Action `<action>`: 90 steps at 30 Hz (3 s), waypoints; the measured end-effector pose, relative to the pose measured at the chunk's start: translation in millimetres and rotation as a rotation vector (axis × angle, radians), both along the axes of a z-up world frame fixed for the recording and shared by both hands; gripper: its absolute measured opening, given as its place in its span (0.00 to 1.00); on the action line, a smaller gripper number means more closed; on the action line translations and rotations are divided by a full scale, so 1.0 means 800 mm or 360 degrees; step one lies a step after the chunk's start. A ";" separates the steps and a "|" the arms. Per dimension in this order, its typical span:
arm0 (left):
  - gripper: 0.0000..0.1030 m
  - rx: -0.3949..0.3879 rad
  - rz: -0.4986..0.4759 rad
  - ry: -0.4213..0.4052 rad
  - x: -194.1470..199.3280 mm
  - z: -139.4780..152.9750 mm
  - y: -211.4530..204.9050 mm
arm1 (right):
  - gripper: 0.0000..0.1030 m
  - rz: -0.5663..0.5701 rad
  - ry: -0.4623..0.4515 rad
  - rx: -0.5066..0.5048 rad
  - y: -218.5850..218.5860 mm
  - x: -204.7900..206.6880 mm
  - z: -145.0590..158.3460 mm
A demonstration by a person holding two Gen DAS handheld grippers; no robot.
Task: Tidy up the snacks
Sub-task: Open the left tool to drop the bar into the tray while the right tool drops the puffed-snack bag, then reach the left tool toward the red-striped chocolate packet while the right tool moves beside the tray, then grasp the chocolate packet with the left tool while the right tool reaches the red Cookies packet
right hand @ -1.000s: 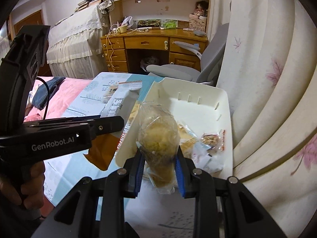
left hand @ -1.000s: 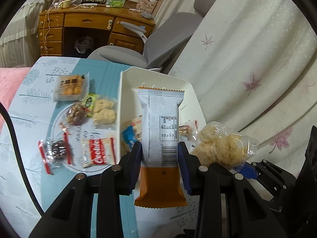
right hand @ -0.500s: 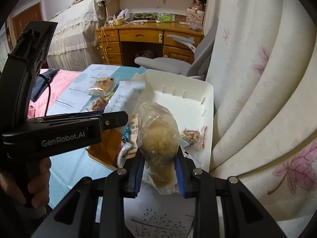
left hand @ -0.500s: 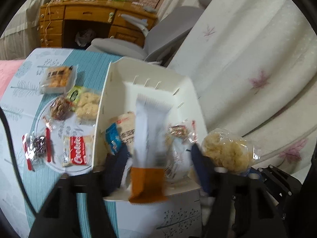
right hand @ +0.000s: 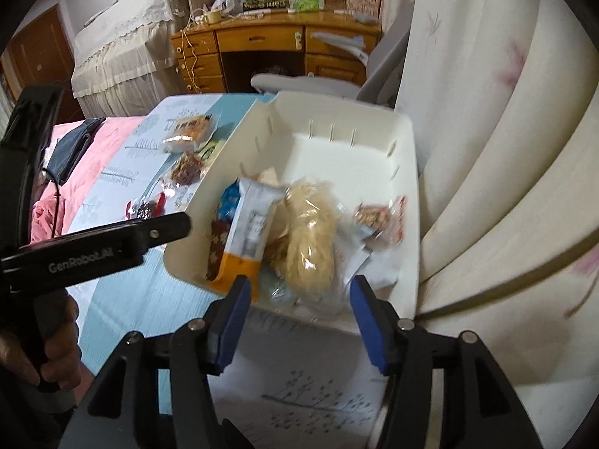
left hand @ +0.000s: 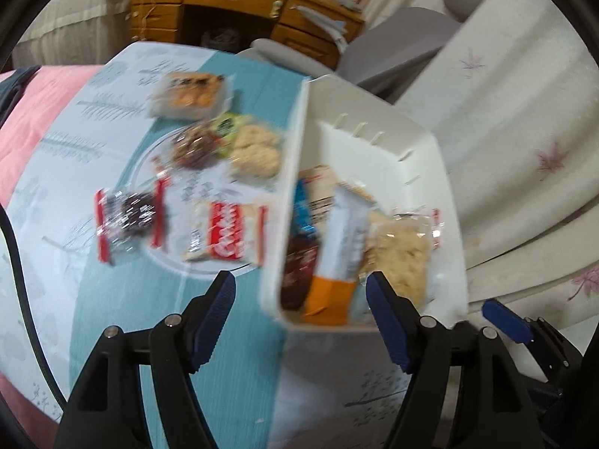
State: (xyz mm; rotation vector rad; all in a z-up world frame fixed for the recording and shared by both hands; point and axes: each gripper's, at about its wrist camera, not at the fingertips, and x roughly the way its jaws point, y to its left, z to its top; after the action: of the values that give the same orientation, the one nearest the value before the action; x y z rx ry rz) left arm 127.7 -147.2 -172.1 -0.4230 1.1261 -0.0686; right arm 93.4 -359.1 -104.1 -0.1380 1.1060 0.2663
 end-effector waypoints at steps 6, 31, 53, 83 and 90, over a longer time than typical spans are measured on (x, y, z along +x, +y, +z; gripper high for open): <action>0.69 0.0040 0.0055 0.0053 -0.020 -0.015 0.039 | 0.54 -0.0038 0.0073 0.0079 0.015 -0.010 -0.010; 0.69 0.0337 -0.0583 0.0147 -0.003 -0.048 0.163 | 0.54 -0.0814 0.0449 0.0440 0.134 -0.029 -0.063; 0.69 0.0325 -0.1182 -0.0133 0.051 -0.087 0.180 | 0.62 -0.1783 0.0679 0.0923 0.189 -0.006 -0.124; 0.67 0.0429 -0.1413 -0.0157 0.090 -0.137 0.124 | 0.62 -0.2107 0.0761 0.0796 0.177 0.100 -0.179; 0.50 0.0411 -0.1341 -0.0174 0.105 -0.141 0.132 | 0.62 -0.2036 0.0754 0.0770 0.174 0.122 -0.189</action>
State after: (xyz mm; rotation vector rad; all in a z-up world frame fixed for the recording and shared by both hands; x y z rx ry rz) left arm 211.7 -41.7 -284.8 0.3037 1.1217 -0.6677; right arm 190.9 -220.3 -255.6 1.0893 1.3524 -0.6188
